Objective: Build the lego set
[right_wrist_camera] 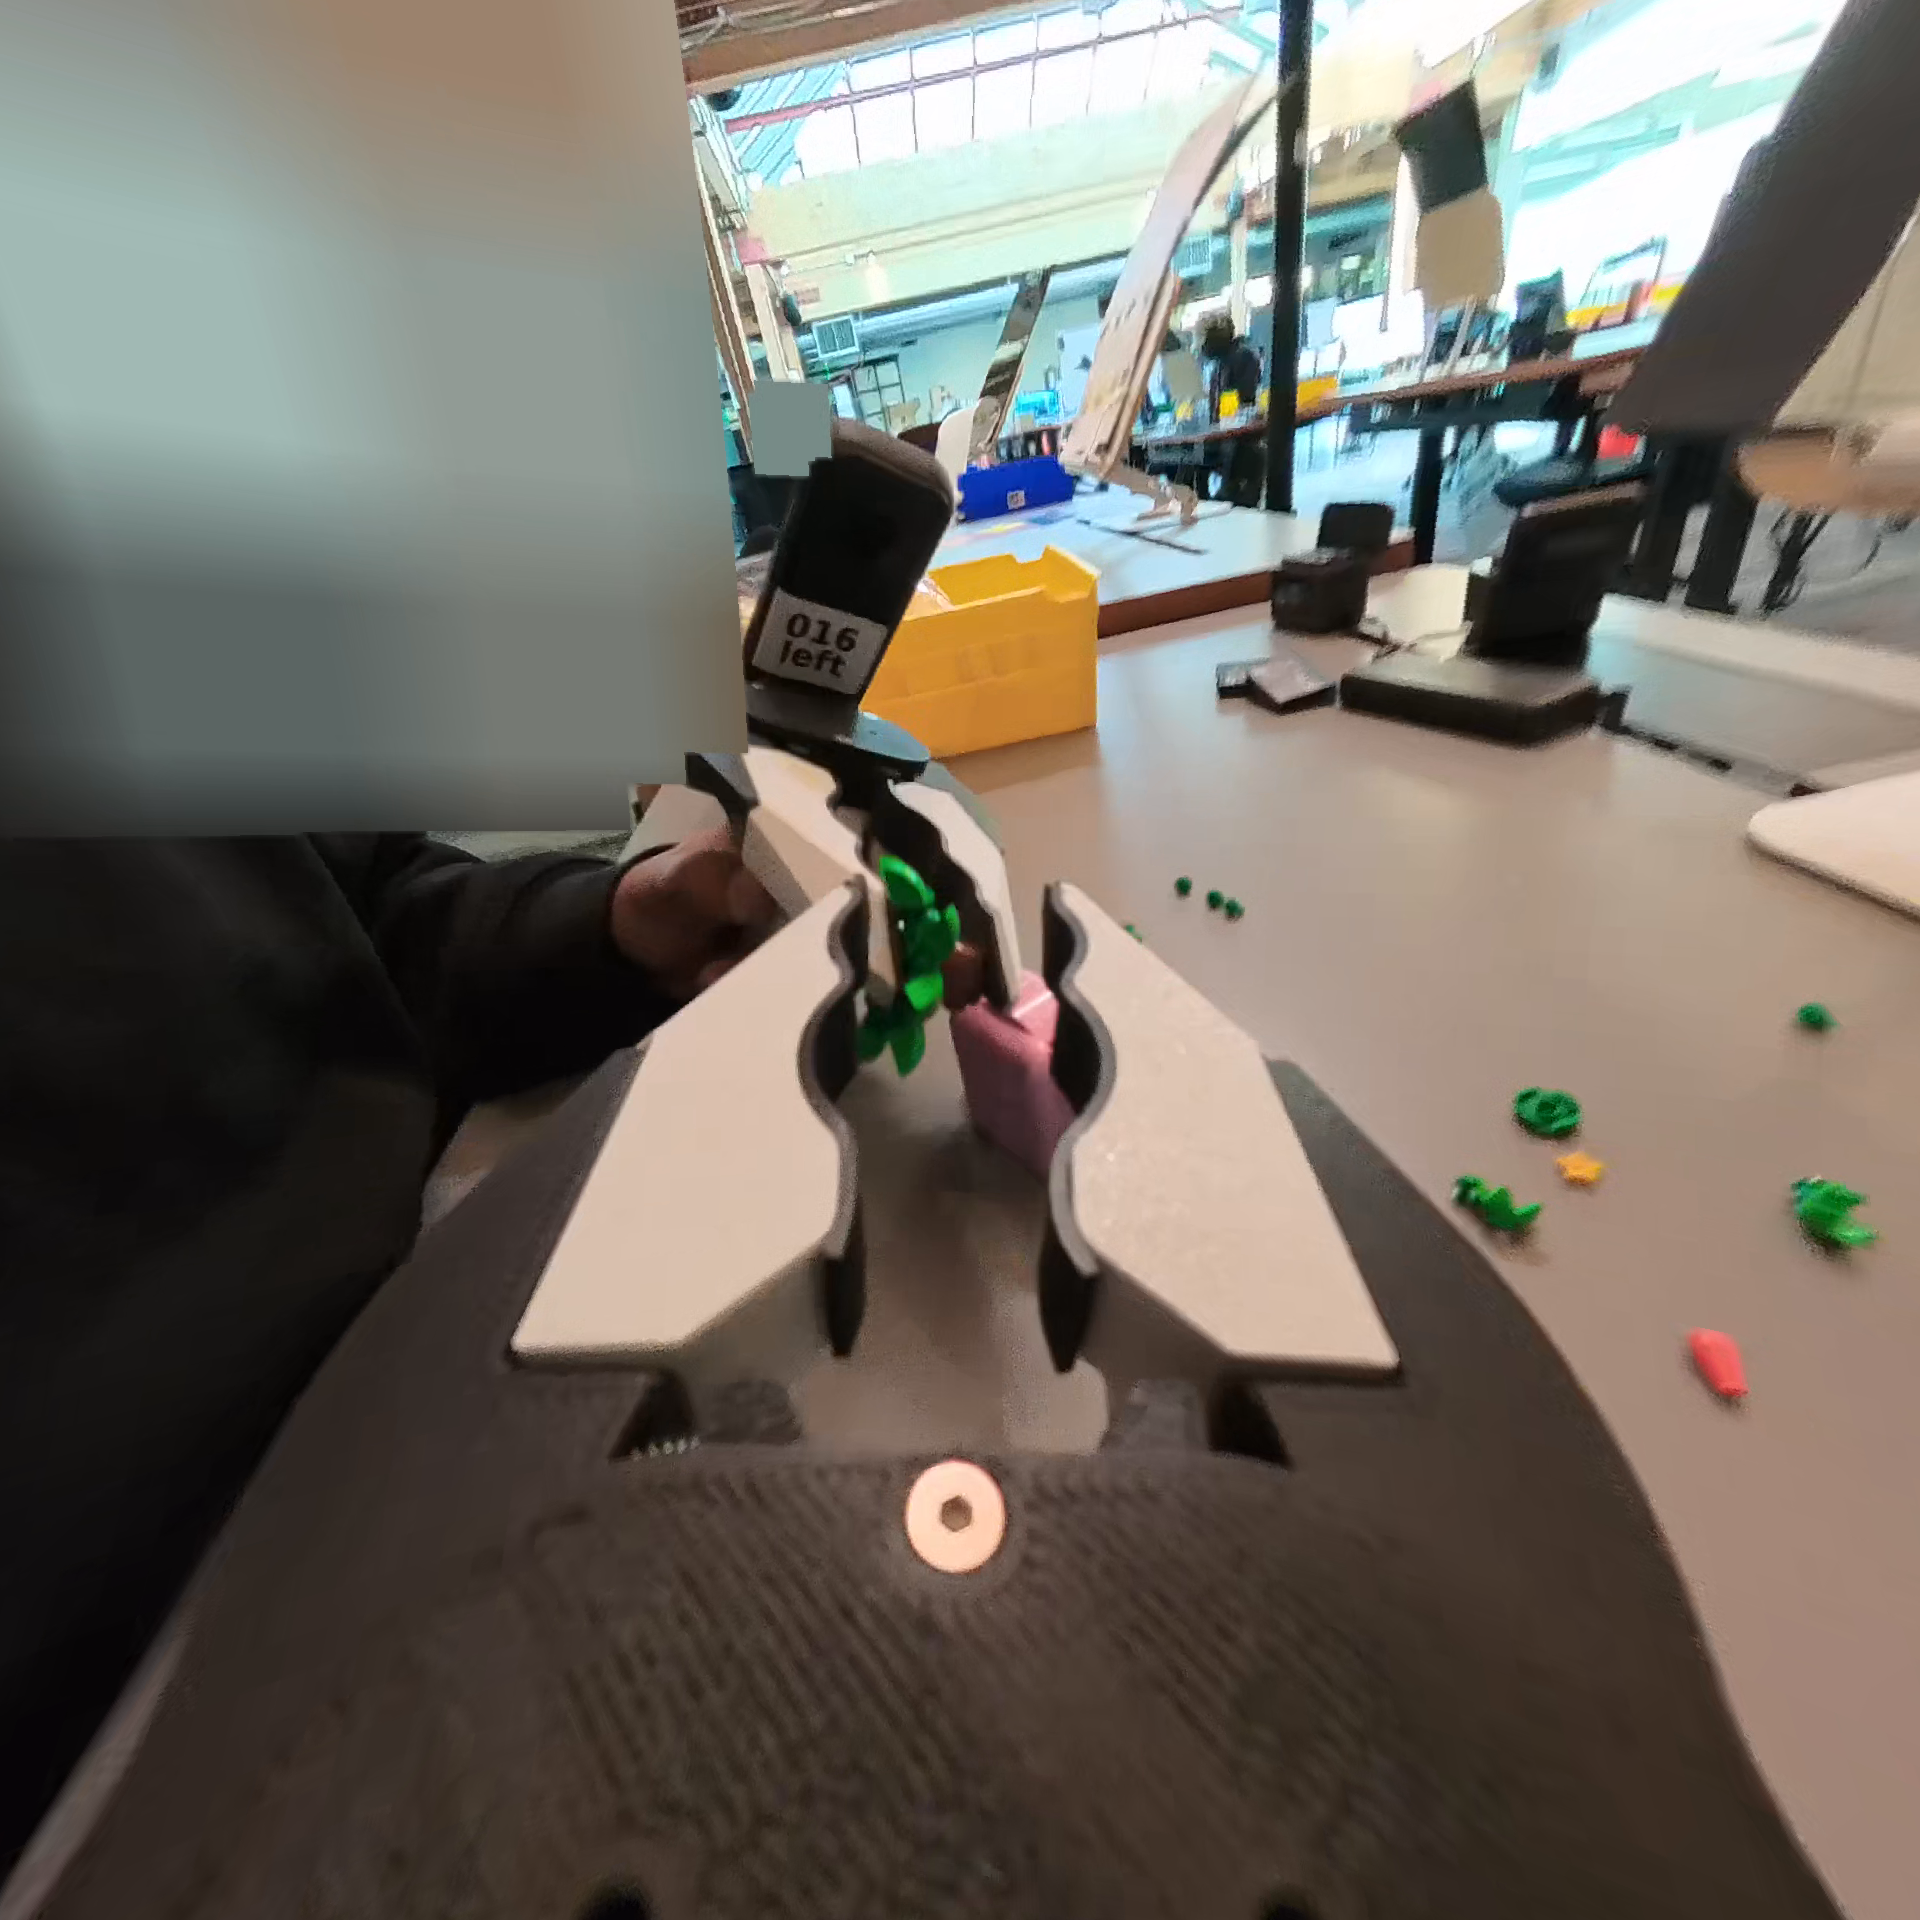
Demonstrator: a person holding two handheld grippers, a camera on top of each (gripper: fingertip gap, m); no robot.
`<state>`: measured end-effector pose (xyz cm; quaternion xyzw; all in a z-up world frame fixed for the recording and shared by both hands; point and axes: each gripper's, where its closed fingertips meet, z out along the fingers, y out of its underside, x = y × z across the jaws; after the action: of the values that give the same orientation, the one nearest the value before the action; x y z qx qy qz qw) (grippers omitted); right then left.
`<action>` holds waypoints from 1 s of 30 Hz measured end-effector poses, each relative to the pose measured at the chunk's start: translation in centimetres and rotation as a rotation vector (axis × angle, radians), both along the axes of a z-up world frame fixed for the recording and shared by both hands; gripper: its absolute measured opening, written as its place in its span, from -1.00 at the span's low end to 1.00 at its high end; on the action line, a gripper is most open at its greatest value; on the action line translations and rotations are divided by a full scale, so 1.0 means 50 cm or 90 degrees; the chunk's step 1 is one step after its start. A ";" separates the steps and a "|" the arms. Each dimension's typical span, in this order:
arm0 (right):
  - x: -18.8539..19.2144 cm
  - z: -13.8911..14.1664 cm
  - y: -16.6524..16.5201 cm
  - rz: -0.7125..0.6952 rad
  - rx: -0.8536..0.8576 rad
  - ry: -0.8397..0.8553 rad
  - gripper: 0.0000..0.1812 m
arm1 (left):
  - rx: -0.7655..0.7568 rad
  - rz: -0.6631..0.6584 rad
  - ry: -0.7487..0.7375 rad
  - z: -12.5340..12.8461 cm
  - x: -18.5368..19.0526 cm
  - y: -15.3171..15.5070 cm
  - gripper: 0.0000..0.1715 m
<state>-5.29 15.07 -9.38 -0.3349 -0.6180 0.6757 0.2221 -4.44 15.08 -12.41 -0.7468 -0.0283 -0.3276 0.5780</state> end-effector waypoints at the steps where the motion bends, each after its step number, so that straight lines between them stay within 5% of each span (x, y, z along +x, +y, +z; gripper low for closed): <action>1: 0.006 0.006 -0.003 0.005 0.017 0.020 -0.65 | -0.007 0.001 0.025 -0.006 0.004 0.001 -0.76; 10: 0.036 -0.028 -0.062 0.043 0.246 0.102 -0.88 | -0.023 -0.037 0.130 -0.027 0.039 0.001 -0.77; 21: 0.055 -0.032 -0.062 0.092 0.244 0.082 -0.94 | 0.004 -0.051 0.218 -0.026 0.055 -0.004 -0.77; 30: 0.062 -0.026 -0.060 0.144 0.127 0.003 -0.96 | 0.014 -0.059 0.252 -0.026 0.067 -0.005 -0.77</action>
<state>-2.17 12.06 -10.71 -0.2379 -0.7154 0.6325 0.1777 -1.09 14.82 -13.72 -0.7909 0.1237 -0.2007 0.5647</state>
